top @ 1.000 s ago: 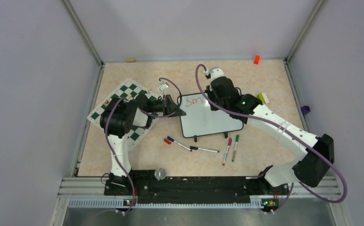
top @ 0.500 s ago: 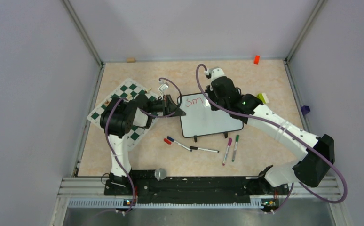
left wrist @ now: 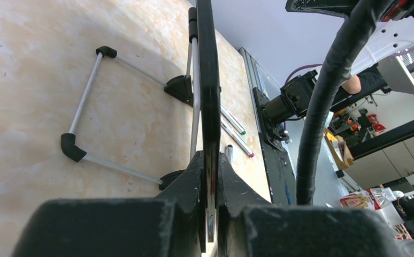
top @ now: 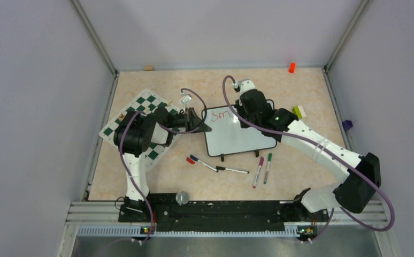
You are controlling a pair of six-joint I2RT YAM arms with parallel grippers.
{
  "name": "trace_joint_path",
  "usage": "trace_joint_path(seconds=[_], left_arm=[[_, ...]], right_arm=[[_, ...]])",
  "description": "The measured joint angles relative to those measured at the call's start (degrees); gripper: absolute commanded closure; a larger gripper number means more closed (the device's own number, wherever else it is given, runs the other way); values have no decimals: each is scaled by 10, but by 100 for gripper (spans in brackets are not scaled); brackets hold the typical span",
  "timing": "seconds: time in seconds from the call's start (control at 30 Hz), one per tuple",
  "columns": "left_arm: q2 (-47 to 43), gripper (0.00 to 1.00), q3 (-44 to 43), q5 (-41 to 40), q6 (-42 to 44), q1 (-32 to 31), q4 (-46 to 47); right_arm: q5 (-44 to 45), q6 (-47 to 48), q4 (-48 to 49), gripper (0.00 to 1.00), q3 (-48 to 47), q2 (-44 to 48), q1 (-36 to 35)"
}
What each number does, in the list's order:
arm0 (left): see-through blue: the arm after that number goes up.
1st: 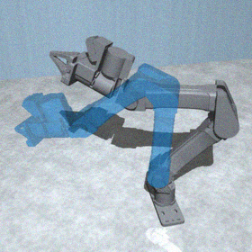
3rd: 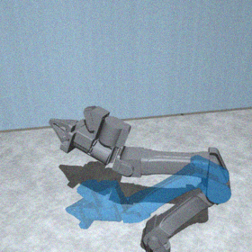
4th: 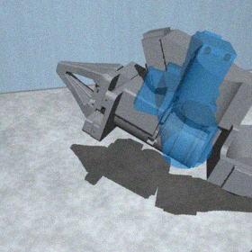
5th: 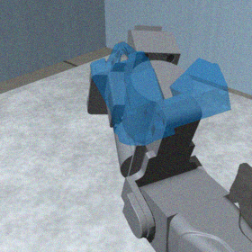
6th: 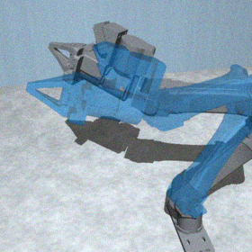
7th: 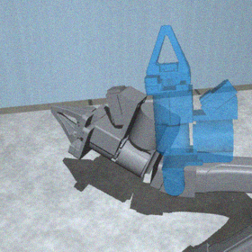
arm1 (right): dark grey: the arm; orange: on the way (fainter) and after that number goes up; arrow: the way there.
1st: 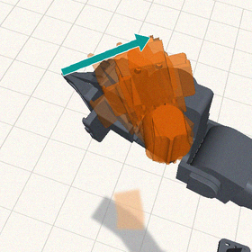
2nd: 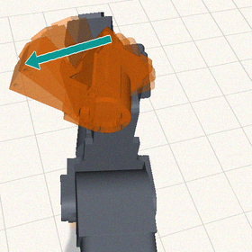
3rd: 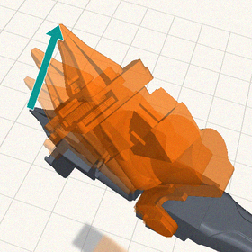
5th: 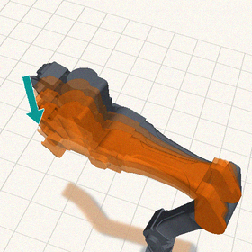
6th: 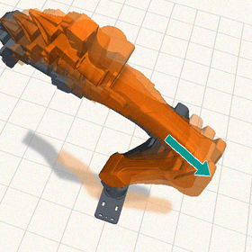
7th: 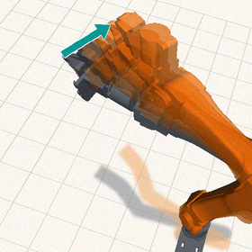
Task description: Write a sentence on the whiteboard
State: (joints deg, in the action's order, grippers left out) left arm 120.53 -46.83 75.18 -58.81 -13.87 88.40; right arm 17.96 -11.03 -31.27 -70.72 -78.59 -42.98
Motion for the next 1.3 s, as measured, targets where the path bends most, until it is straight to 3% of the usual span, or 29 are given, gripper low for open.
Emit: trace_joint_path(seconds=[0.73,1.3], left_arm=[[0,100,0,2,0,0,1],[0,100,0,4,0,0,1]], right_arm=[[-17,-11,-16,100,46,33,0],[-11,-5,-12,100,-22,25,12]])
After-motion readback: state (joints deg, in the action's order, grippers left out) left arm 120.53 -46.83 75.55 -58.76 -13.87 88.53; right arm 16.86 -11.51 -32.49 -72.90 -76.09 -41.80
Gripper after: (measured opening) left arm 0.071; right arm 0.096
